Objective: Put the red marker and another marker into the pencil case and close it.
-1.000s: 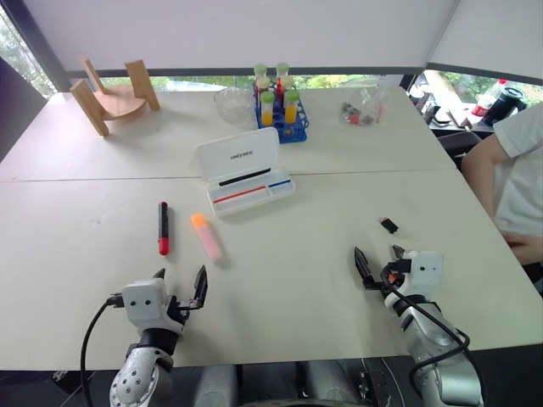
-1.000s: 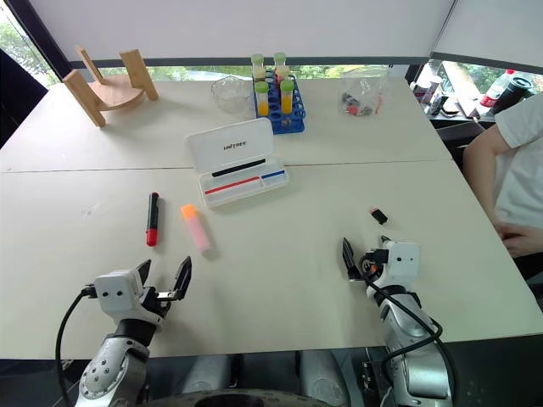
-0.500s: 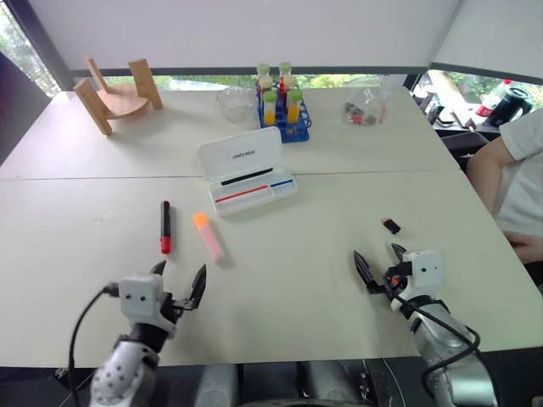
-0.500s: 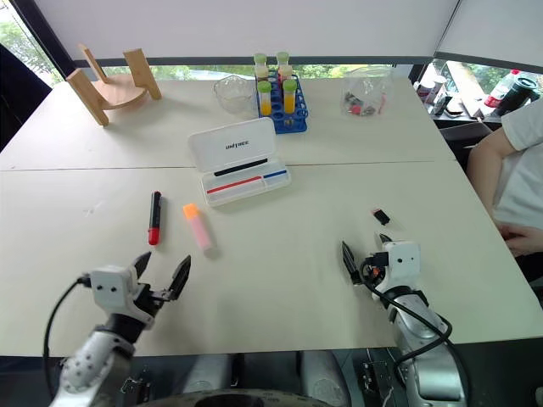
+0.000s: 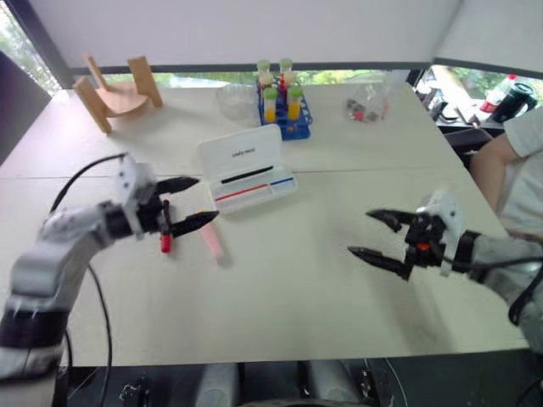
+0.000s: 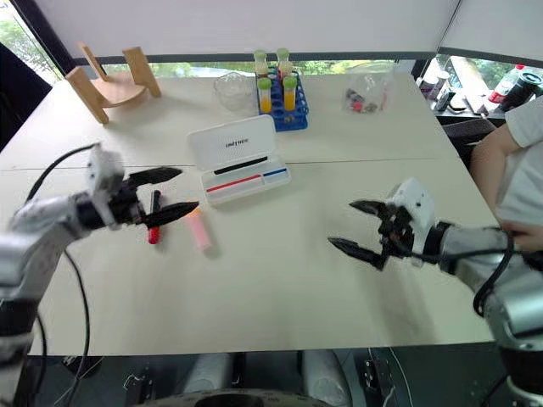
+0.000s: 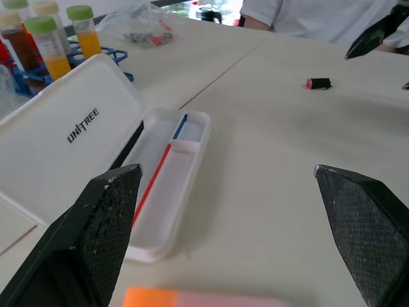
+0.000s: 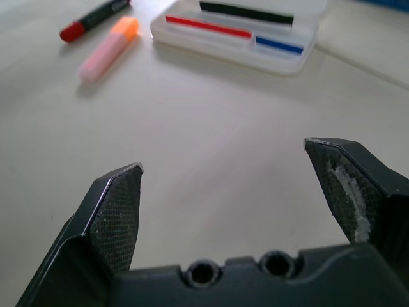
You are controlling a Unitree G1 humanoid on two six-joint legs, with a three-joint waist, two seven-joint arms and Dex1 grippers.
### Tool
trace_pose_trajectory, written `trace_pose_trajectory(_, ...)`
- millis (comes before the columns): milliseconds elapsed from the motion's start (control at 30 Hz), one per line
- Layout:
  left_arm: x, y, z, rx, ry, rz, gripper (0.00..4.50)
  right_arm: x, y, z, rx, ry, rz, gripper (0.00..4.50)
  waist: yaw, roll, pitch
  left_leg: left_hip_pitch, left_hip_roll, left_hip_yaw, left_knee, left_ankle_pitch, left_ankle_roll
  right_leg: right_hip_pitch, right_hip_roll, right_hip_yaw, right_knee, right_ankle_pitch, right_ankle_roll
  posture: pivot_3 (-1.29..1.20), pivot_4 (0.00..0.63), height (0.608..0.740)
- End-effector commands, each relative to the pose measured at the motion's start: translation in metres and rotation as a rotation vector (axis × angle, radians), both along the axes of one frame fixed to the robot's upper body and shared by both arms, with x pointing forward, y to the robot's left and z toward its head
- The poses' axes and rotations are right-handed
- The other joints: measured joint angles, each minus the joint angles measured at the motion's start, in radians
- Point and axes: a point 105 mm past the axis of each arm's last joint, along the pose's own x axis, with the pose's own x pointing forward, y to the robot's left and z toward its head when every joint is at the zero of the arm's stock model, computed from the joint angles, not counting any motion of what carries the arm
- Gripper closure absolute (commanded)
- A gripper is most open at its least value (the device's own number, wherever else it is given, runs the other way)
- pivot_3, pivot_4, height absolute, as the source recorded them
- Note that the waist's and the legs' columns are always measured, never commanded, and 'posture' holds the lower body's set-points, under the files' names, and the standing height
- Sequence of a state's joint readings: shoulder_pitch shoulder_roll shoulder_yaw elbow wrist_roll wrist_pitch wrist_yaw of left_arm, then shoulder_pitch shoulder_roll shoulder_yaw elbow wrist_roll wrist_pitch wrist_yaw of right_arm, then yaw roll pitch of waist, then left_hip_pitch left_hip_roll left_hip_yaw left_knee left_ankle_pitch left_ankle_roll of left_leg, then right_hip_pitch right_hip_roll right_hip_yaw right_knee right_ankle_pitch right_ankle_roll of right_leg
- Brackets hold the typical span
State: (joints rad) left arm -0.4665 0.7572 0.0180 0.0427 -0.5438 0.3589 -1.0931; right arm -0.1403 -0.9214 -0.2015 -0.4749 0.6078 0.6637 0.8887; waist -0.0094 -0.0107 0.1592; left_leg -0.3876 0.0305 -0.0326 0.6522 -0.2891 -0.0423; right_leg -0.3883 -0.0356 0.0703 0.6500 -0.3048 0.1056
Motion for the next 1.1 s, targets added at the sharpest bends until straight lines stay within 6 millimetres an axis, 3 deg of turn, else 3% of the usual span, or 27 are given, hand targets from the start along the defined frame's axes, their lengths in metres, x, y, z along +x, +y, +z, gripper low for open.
trace_pose_trajectory(33, 0.017, -0.017, -0.023, 0.074, 0.054, -0.107, 0.05, 0.004, 0.006, 0.016, 0.015, -0.04, 0.017, 0.0, -0.002, 0.0, 0.0, -0.001, 0.0, 0.0, 0.0, 0.0, 0.0, -0.001, 0.0, 0.0, -0.001, 0.0, 0.001, 0.0, 0.15, 0.74)
trace_pose_trajectory(233, 0.039, -0.042, -0.045, 0.142, 0.084, -0.191, 0.05, 0.012, 0.01, 0.031, 0.033, -0.101, -0.014, 0.0, -0.007, -0.001, 0.001, -0.008, 0.001, 0.0, -0.001, -0.001, 0.002, -0.009, 0.002, 0.001, 0.0, 0.0, 0.0, 0.0, 0.15, 0.74)
trace_pose_trajectory(500, 0.059, -0.052, -0.062, 0.204, 0.095, -0.129, 0.05, 0.013, 0.016, 0.038, 0.055, -0.127, -0.031, 0.0, -0.003, -0.001, 0.001, -0.008, 0.002, 0.0, 0.004, -0.001, 0.002, -0.009, 0.002, 0.001, 0.005, 0.0, 0.001, 0.0, 0.15, 0.74)
trace_pose_trajectory(600, 0.062, -0.057, -0.068, 0.223, 0.114, -0.124, 0.8, 0.014, 0.018, 0.038, 0.056, -0.136, -0.035, 0.0, -0.003, -0.001, 0.001, -0.008, 0.002, -0.001, 0.007, -0.001, 0.002, -0.008, 0.002, 0.001, 0.006, 0.0, 0.001, 0.0, 0.15, 0.74)
trace_pose_trajectory(833, 0.063, -0.06, -0.075, 0.269, 0.166, -0.133, 4.35, 0.019, 0.021, 0.044, 0.064, -0.16, -0.035, 0.0, -0.004, -0.001, 0.001, -0.008, 0.002, -0.001, 0.01, -0.001, 0.002, -0.009, 0.002, 0.001, 0.011, 0.0, 0.001, 0.0, 0.15, 0.74)
trace_pose_trajectory(967, 0.057, -0.063, -0.072, 0.272, 0.159, -0.174, 4.44, 0.02, 0.02, 0.048, 0.064, -0.17, -0.037, 0.0, -0.004, -0.001, 0.001, -0.008, 0.002, -0.001, 0.01, -0.001, 0.002, -0.008, 0.002, 0.001, 0.012, 0.0, 0.001, 0.0, 0.15, 0.74)
trace_pose_trajectory(1100, 0.029, -0.092, -0.057, 0.24, 0.128, -0.331, 4.44, 0.023, 0.016, 0.054, 0.055, -0.193, -0.051, 0.0, -0.004, -0.001, 0.001, -0.008, 0.002, -0.001, 0.01, -0.001, 0.002, -0.009, 0.002, 0.001, 0.012, 0.0, 0.001, 0.0, 0.15, 0.74)
